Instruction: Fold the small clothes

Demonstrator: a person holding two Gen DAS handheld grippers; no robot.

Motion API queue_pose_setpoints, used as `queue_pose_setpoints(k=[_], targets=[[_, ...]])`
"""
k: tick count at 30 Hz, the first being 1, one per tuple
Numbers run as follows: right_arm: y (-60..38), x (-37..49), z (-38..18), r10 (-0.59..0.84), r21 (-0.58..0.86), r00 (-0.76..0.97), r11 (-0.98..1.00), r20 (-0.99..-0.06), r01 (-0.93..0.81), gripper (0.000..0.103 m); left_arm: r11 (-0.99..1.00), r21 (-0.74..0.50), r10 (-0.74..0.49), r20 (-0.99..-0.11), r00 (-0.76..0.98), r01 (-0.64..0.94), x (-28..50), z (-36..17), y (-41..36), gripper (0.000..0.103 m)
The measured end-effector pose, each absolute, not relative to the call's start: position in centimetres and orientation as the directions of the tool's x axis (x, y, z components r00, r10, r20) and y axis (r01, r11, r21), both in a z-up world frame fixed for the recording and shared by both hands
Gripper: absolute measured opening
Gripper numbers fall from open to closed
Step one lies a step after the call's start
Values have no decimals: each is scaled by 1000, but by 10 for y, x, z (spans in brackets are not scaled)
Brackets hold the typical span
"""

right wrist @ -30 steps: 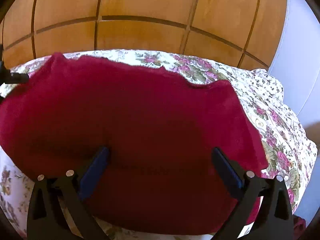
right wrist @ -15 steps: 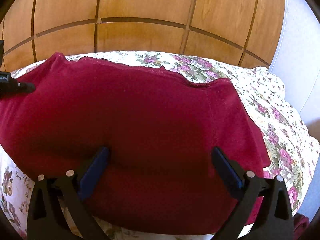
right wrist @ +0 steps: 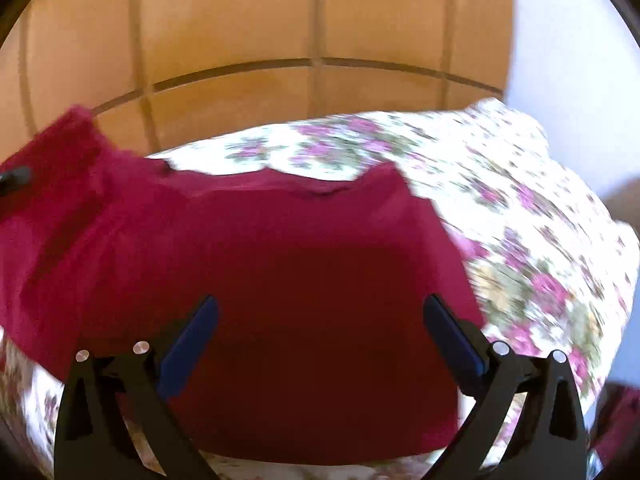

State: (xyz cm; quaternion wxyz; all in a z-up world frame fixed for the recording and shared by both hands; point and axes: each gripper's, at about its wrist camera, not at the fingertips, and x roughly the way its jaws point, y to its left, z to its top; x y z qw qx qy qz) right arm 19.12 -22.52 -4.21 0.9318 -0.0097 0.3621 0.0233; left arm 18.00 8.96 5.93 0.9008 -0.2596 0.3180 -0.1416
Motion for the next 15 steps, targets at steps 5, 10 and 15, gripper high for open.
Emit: queue_pose_setpoints(k=[5, 10, 15], targets=[[-271, 202, -49, 72, 182, 667, 978, -741, 97, 101, 827, -538, -457, -475, 752, 163, 185, 80, 59, 22], [-324, 198, -42, 69, 324, 674, 909, -736, 261, 101, 827, -524, -480, -467, 743, 205, 193, 89, 28, 22], [-378, 194, -51, 94, 474, 659, 771, -746, 426, 101, 814, -533, -507, -456, 731, 232, 202, 94, -3, 21]])
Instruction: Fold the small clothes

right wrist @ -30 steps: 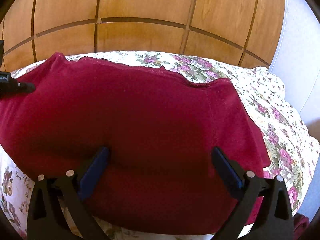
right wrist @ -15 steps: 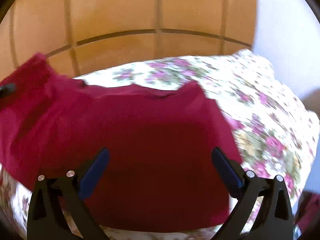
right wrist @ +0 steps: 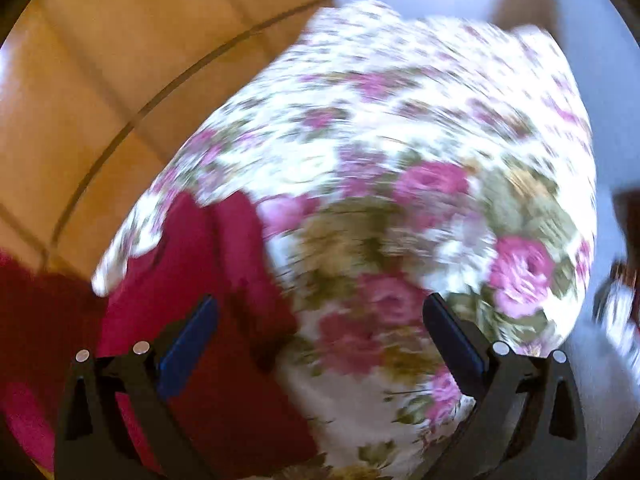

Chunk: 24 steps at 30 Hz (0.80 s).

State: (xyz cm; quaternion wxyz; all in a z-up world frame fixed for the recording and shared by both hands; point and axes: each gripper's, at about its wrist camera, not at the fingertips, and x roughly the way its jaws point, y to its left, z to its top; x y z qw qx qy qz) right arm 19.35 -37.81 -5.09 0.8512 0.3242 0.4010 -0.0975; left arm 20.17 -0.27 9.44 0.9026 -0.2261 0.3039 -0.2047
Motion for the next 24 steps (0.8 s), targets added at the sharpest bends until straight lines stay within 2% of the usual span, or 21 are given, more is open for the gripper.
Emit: queue_pose_setpoints(k=[8, 19, 22, 24], targets=[[-411, 186, -55, 130, 567, 666, 657, -734, 497, 101, 809, -502, -559, -492, 668, 307, 226, 93, -83, 21], [-438, 179, -58, 142, 628, 688, 570, -711, 530, 101, 850, -400, -525, -596, 607, 342, 262, 52, -180, 21], [-439, 180, -59, 146, 634, 691, 562, -708, 531, 101, 861, -337, -508, -619, 599, 382, 262, 44, -204, 21], [-438, 181, -59, 148, 630, 688, 570, -710, 528, 101, 869, -288, -486, -652, 582, 403, 262, 34, -218, 29]])
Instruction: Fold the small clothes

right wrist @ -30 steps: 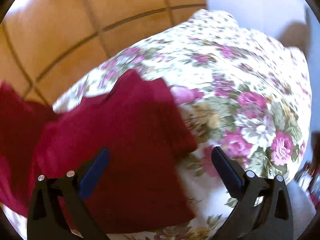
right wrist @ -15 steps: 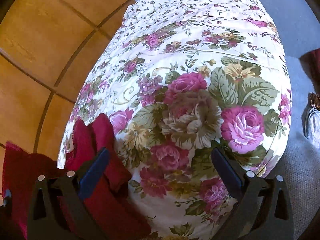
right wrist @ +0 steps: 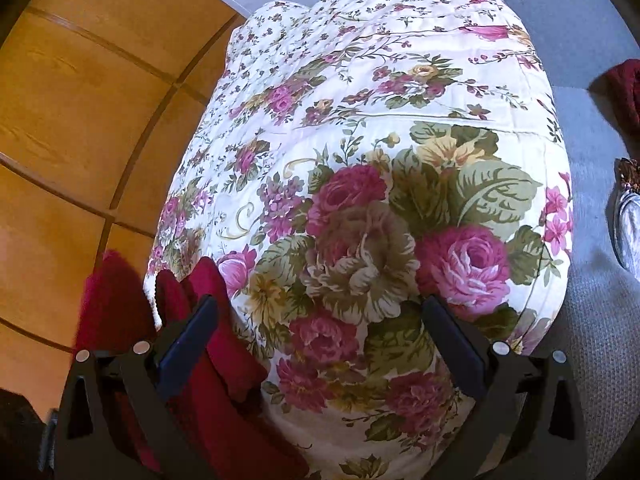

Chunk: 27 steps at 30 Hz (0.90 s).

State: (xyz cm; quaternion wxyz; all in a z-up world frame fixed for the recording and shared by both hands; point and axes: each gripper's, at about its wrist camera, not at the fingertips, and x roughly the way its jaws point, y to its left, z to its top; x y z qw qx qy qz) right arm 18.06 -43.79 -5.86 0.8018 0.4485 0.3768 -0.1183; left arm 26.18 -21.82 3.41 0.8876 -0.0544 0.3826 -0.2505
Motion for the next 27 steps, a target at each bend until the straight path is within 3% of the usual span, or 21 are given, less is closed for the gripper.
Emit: queue_pose_setpoints(k=[1, 2, 3, 5, 9, 12, 17, 20, 24, 27], targets=[[-437, 181, -59, 149, 628, 687, 573, -711, 527, 101, 857, -298, -503, -655, 564, 420, 260, 30, -222, 31], [-437, 181, -59, 150, 627, 686, 575, -712, 526, 101, 838, -330, -537, -644, 545, 435, 256, 29, -222, 40], [-437, 181, -60, 154, 629, 686, 574, -711, 524, 101, 802, -389, -592, -621, 514, 454, 251, 29, -220, 60], [-438, 182, -61, 157, 633, 686, 569, -710, 525, 101, 748, -463, -662, -560, 497, 475, 240, 35, -211, 85], [-439, 180, -60, 158, 646, 700, 562, -696, 516, 101, 755, -448, -654, -456, 603, 479, 212, 52, -176, 85], [-435, 179, -55, 168, 660, 717, 569, -677, 490, 101, 859, -384, -490, -429, 758, 338, 197, 51, -131, 90], [-414, 178, -36, 202, 660, 751, 649, -628, 377, 101, 915, -382, -335, -542, 771, 129, 195, 13, -70, 90], [-396, 176, -23, 222, 645, 776, 708, -590, 288, 101, 930, -349, -311, -572, 759, 117, 187, -10, -57, 90], [-361, 160, -1, 291, 619, 816, 779, -499, 101, 101, 927, -336, -332, -538, 774, 164, 176, -25, -52, 91], [-333, 150, 3, 301, 535, 809, 844, -505, 20, 101, 922, -342, -346, -523, 779, 179, 173, -30, -53, 91]])
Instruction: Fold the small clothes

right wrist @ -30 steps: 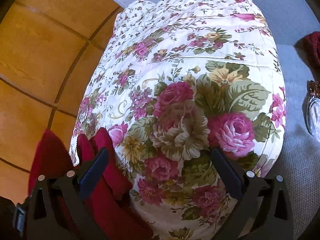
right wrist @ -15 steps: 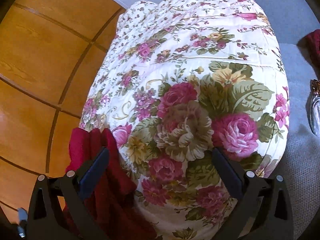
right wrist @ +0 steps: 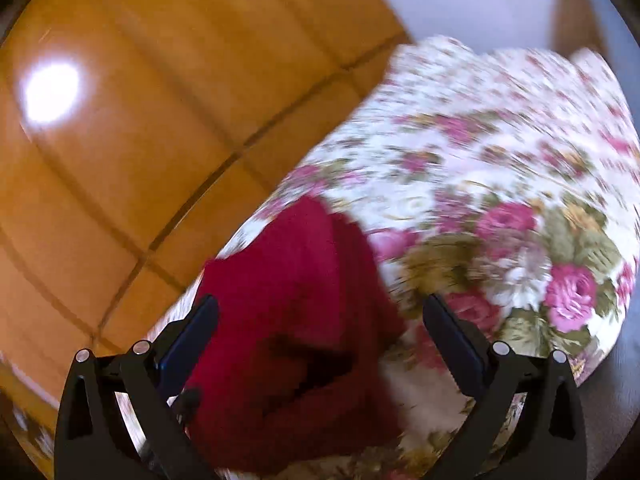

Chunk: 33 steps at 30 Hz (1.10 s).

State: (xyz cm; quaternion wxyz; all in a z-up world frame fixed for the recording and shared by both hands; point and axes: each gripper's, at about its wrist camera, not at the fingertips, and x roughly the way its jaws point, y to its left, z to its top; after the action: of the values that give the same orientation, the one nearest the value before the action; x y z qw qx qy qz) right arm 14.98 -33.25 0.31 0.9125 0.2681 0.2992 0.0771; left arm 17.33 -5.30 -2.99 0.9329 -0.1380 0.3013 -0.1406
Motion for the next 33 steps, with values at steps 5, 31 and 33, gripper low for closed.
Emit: queue_pose_setpoints(k=[5, 31, 33], targets=[[-336, 158, -36, 99, 360, 677, 897, -729, 256, 101, 916, -335, -373, -511, 774, 220, 172, -33, -56, 92], [-348, 163, -56, 78, 360, 628, 870, -774, 336, 101, 975, 29, -155, -619, 770, 219, 236, 19, -115, 95], [-346, 162, -51, 69, 354, 644, 877, -762, 324, 101, 976, 88, -92, -658, 748, 198, 251, 6, -121, 95]])
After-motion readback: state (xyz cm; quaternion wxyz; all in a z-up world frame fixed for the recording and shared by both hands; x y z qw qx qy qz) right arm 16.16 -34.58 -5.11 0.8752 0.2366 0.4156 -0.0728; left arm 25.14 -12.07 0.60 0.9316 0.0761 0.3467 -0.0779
